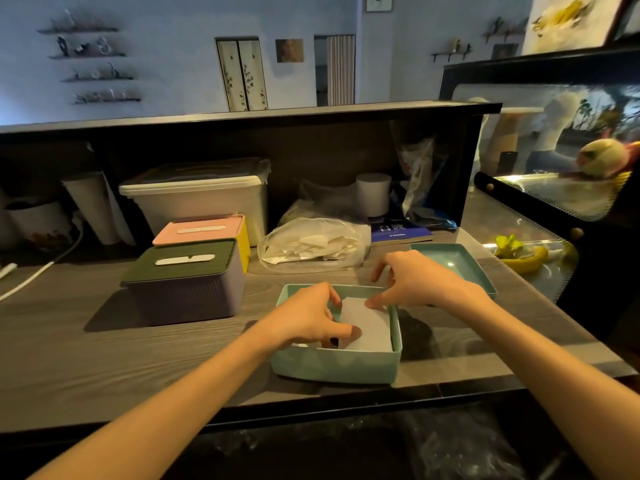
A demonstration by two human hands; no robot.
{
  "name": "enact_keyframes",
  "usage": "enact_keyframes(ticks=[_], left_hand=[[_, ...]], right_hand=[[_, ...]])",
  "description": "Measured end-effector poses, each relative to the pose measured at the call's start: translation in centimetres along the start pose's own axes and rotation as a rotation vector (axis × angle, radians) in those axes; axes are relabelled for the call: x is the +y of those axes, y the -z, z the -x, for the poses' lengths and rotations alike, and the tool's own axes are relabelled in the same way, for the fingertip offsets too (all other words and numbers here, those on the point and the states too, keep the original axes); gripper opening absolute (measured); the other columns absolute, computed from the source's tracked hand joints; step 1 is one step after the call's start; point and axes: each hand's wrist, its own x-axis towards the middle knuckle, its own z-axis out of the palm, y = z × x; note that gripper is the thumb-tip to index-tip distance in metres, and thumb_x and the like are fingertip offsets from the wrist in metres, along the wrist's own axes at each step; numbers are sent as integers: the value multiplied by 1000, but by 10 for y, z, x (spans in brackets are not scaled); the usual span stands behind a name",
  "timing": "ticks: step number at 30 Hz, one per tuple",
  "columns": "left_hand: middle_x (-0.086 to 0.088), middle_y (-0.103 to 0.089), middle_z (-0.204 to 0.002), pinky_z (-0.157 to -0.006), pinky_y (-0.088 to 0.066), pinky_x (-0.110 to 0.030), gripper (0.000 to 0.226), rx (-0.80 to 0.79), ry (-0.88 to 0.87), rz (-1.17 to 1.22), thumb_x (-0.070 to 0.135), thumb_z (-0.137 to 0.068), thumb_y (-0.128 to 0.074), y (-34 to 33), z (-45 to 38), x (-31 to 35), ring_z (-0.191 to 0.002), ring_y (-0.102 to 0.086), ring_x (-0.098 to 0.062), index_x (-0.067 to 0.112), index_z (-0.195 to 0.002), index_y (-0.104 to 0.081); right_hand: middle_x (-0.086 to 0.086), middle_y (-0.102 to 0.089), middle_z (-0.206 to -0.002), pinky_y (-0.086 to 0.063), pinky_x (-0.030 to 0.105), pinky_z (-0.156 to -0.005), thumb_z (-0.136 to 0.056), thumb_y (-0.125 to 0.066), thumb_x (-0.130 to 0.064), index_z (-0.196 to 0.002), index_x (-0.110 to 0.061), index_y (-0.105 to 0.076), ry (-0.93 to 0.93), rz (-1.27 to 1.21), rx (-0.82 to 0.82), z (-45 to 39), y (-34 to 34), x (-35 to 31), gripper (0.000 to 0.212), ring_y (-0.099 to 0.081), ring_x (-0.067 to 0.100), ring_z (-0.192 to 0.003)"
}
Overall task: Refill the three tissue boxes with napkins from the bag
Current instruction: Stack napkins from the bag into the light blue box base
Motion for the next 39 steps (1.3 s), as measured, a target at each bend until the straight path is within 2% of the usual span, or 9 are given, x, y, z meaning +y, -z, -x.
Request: enact_keyframes(ticks=[2, 5, 8, 12, 18, 23, 26, 33, 39], left_hand=[[-1, -78, -92, -77, -55, -33, 55, -36, 1, 33, 44, -85, -77, 1, -2, -1, -76, -69, -9, 19, -126, -49], [2, -79, -87, -70, -53, -28, 43, -13, -33, 105, 42, -89, -74, 20, -4, -6, -63, -67, -5, 19, -121, -55], [5, -78, -86, -74, -57, -28, 28, 166, -66, 173, 40, -92, -70, 51, -9, -14, -59, -64, -5, 22, -111, -64], [4, -78, -83, -55, -48, -15, 16, 341, -44, 257, 33, -96, -67, 76, -37, -34, -57, -61, -4, 21, -106, -67], [1, -76, -76, -53, -41, -24, 13, 411, 74, 458, 25, -100, -63, 63, -105, -69, -51, -57, -9, 13, -102, -65], [-5, -72, -73, -41, -38, -14, 9, 565, 82, 653, 10, -101, -56, 43, -149, -87, -41, -50, -8, 4, -104, -61], [-5, -68, -72, -37, -33, -14, 13, 669, 80, 763, 10, -102, -54, 35, -162, -92, -36, -48, -2, 0, -111, -57], [-7, -67, -71, -39, -37, -15, 22, 731, 65, 822, 14, -104, -53, 31, -167, -100, -40, -50, -4, -4, -117, -56], [-4, -67, -69, -40, -36, -15, 19, 781, 40, 811, 18, -105, -52, 32, -165, -101, -41, -47, -4, 1, -113, -56]], right_hand=[[-9, -60, -100, -50, 24, -76, -80, -84, -46, -120, -23, -65, 11, -11, -11, -4, 0, 2, 50, -59, 10, -90], [-11, -65, -98, -58, 28, -78, -79, -81, -54, -111, -27, -67, 36, -73, 7, -13, 6, 8, 44, -62, 6, -86], [-10, -71, -90, -62, 28, -73, -86, -76, -47, -104, -29, -68, 106, -207, 108, -30, 13, 14, 27, -70, 7, -76], [-10, -72, -97, -61, 34, -87, -95, -72, -28, -109, -26, -72, 255, -302, 220, -74, -5, 15, 14, -69, 5, -86], [-1, -67, -122, -52, 31, -102, -94, -71, -12, -125, -18, -67, 411, -214, 202, -140, -45, 8, 32, -61, 12, -111], [4, -55, -138, -45, 35, -108, -81, -75, -6, -131, -17, -60, 475, -37, 245, -174, -65, 2, 54, -51, 22, -127], [6, -50, -149, -40, 38, -114, -85, -70, -7, -145, -18, -52, 470, -34, 271, -188, -76, -2, 64, -47, 26, -135], [8, -66, -133, -48, 45, -100, -97, -64, -16, -137, -24, -66, 510, 58, 475, -201, -89, 0, 41, -60, 32, -119], [5, -72, -122, -52, 44, -97, -96, -63, -16, -127, -20, -72, 557, -63, 629, -193, -82, 2, 33, -65, 28, -112]])
